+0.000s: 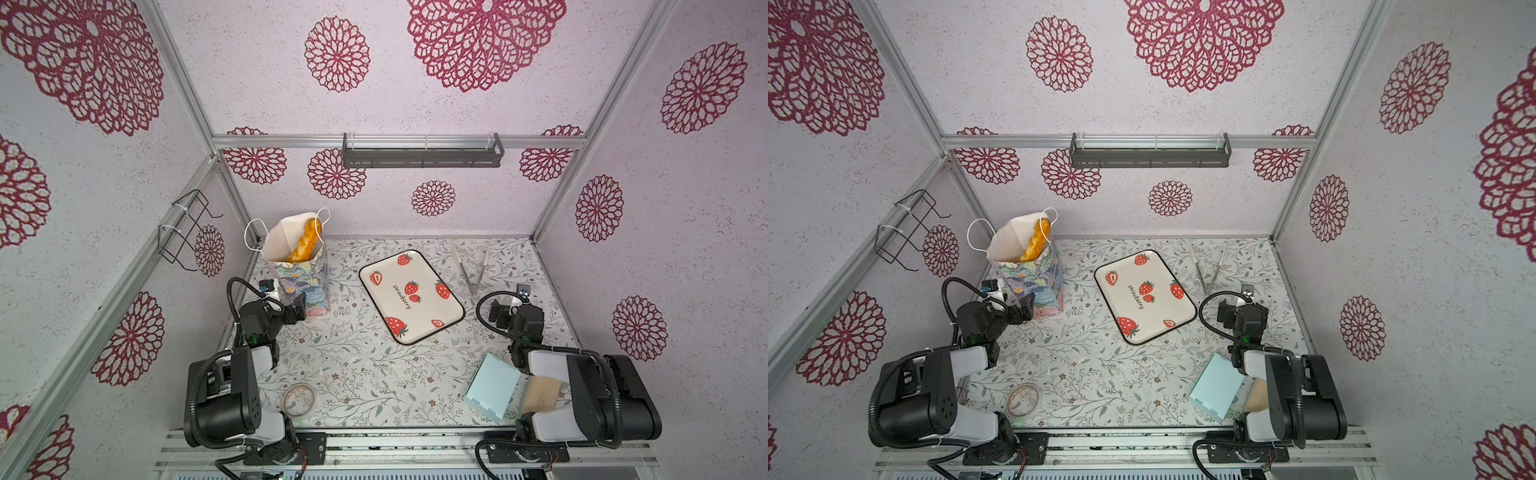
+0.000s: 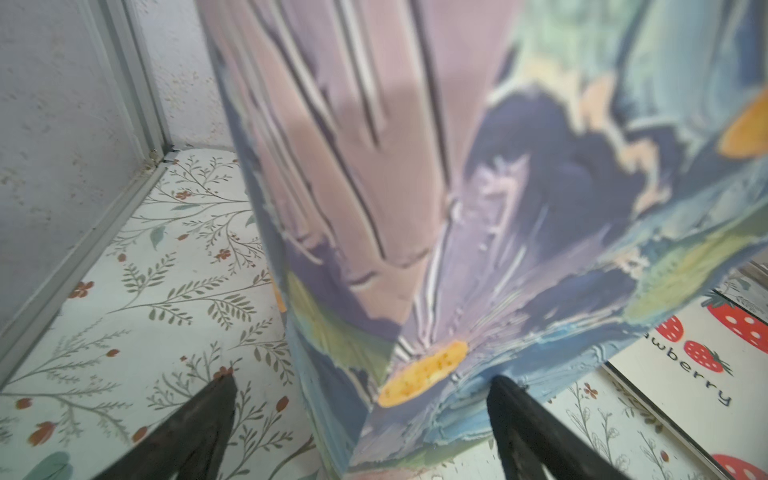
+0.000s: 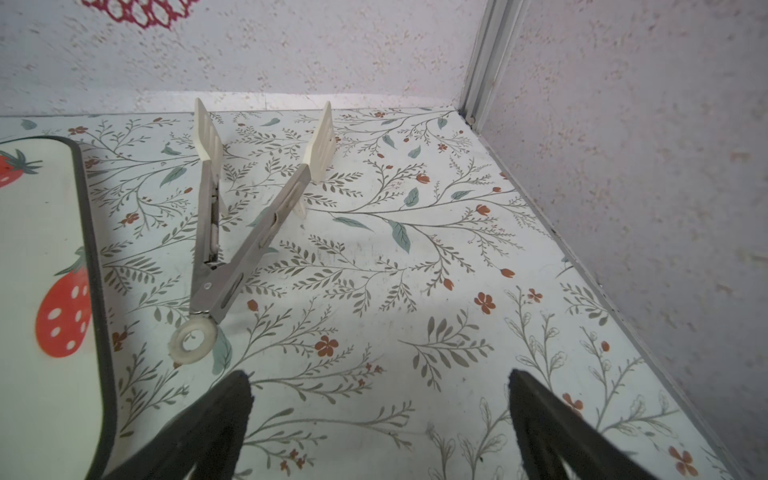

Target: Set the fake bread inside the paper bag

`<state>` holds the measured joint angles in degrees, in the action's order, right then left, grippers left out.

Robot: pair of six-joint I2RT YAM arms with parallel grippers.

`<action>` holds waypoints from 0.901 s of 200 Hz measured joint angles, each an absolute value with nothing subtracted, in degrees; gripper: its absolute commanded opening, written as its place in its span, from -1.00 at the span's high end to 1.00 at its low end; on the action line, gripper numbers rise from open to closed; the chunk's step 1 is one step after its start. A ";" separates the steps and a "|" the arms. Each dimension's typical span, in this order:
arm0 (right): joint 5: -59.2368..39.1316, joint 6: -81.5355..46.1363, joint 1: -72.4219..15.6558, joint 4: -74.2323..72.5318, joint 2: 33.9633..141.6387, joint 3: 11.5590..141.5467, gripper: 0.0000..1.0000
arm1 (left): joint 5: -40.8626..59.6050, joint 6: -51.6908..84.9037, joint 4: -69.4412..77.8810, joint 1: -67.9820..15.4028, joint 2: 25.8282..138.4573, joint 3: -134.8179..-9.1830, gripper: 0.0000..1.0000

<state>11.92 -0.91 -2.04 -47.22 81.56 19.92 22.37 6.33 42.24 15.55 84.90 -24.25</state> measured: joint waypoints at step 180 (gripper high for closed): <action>8.21 0.38 -1.54 -62.35 87.57 15.84 -0.98 | 21.08 5.56 37.12 13.58 86.35 -29.02 -0.95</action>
<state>8.21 0.38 -1.54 -62.35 87.57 15.84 21.08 5.56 37.12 13.58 86.35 -29.02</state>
